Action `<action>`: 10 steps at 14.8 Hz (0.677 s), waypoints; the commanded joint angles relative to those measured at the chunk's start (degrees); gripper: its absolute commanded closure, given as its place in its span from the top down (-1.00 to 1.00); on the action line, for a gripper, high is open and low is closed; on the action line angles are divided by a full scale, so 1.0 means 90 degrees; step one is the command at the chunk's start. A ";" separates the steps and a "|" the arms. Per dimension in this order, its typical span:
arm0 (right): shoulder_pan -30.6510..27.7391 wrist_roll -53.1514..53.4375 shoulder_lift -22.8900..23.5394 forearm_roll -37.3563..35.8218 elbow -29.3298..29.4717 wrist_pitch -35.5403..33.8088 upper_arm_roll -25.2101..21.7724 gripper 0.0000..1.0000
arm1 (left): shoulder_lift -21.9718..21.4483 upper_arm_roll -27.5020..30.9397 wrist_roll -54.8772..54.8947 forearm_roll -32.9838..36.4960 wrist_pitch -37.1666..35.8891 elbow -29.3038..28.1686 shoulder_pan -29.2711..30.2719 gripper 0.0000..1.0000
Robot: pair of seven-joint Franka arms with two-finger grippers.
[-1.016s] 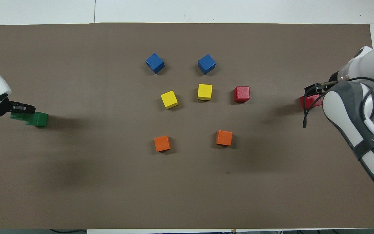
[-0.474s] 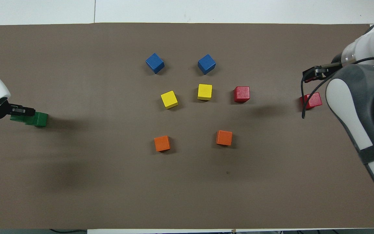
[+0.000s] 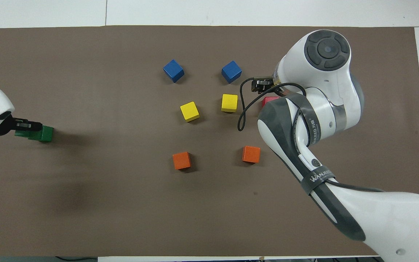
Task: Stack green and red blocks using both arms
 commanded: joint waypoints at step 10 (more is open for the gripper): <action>-0.0167 0.0473 0.0558 0.0160 -0.0163 0.0727 0.0015 0.86 | -0.0229 -0.0045 0.0306 -0.0146 0.0163 -0.0241 0.0065 1.00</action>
